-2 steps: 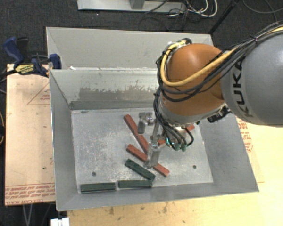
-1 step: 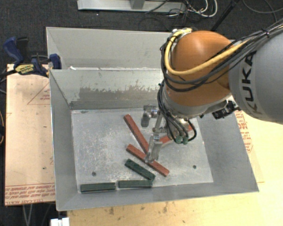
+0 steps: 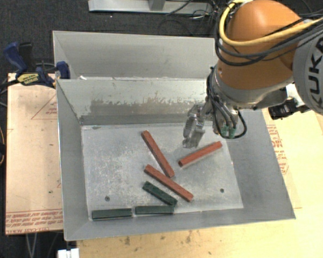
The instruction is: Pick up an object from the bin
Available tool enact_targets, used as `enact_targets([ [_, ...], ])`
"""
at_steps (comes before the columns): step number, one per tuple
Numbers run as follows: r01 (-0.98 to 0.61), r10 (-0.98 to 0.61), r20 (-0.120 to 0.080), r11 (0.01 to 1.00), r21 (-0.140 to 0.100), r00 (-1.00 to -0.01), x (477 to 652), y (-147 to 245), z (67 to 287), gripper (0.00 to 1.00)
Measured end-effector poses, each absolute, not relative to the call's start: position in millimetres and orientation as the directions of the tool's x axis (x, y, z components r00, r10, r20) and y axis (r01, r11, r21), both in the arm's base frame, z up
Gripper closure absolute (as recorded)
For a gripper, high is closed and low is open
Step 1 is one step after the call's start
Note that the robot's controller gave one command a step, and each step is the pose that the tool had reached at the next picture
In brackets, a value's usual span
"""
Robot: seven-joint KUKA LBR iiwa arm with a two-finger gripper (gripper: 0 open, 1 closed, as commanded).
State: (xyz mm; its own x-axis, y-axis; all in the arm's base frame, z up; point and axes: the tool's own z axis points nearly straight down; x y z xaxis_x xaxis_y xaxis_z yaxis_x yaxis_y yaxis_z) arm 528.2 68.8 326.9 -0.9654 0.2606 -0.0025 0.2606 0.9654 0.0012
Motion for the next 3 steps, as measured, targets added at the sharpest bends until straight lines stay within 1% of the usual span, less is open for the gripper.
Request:
enact_targets([
  [1,0.261,0.261,-0.003,0.965,0.001,-0.965,528.2,68.8,326.9,1.0],
  [2,0.4,0.4,-0.003,0.916,0.003,-0.916,539.5,50.2,203.5,0.0],
  [3,0.438,0.438,0.006,0.899,-0.002,-0.899,540.1,44.4,165.8,0.0],
])
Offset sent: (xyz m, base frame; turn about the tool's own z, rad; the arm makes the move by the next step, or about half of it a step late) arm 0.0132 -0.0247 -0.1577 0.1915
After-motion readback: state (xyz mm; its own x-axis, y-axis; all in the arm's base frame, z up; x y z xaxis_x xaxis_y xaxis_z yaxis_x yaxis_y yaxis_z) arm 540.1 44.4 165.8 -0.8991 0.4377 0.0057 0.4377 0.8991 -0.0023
